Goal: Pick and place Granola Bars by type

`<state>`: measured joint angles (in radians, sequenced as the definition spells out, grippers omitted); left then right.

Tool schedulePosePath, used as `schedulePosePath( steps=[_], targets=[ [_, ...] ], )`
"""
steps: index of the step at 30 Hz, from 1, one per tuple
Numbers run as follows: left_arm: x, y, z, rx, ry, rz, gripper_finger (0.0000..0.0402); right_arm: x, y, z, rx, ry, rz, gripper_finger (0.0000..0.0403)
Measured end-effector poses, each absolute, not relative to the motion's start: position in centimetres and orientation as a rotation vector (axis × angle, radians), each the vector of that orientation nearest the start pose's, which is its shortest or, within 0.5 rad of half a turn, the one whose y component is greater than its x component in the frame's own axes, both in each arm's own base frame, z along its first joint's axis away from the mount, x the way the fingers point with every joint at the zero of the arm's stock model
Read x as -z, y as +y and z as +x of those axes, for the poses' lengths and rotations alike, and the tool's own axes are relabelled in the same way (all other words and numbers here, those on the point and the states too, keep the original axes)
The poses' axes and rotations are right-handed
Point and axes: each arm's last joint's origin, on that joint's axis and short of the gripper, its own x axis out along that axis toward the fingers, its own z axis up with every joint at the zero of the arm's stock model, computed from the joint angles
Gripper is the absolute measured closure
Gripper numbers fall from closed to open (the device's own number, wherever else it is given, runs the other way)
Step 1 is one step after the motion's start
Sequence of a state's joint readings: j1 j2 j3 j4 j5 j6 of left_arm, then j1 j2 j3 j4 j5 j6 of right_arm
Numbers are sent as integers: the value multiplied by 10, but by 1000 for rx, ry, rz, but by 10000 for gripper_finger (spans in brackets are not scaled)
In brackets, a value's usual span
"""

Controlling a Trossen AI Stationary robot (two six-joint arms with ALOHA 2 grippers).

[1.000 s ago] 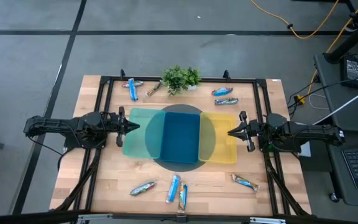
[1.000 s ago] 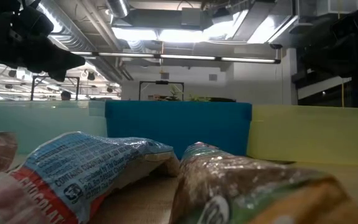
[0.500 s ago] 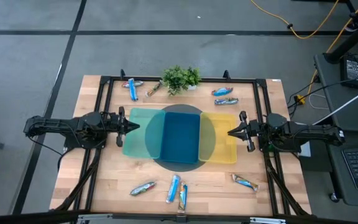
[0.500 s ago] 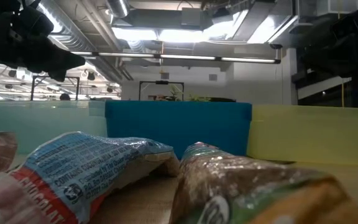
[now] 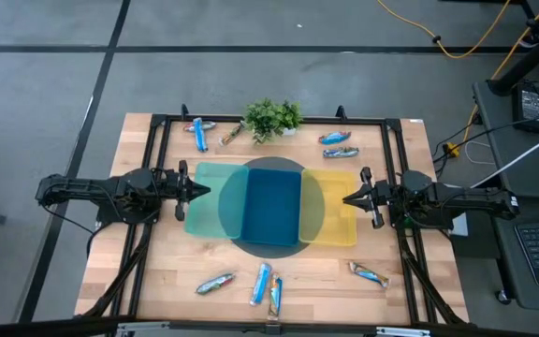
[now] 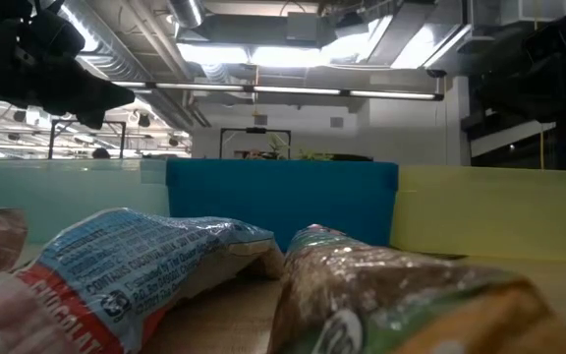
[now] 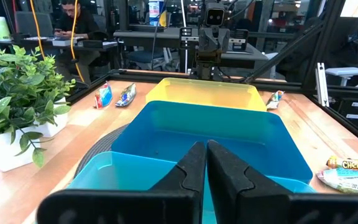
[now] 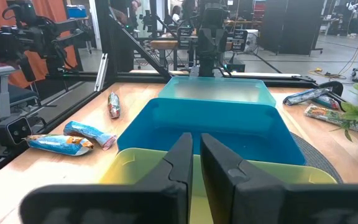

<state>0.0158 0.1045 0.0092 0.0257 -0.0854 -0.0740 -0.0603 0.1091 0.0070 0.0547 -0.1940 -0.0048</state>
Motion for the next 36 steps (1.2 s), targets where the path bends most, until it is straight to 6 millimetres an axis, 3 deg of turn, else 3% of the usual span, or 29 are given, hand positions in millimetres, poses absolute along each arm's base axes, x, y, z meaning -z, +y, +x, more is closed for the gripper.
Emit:
schedulePosePath(
  steps=[15,26,36],
  targets=[
    [-161,5,103,-120,63,-36,392,-162,-1,104,-134,47,1,368],
    [-171,5,103,-132,-37,-41,395,-162,-1,104,-134,47,1,368],
    [-177,6,103,-166,-123,-274,393,-162,-1,104,-134,47,0,368]
  ],
)
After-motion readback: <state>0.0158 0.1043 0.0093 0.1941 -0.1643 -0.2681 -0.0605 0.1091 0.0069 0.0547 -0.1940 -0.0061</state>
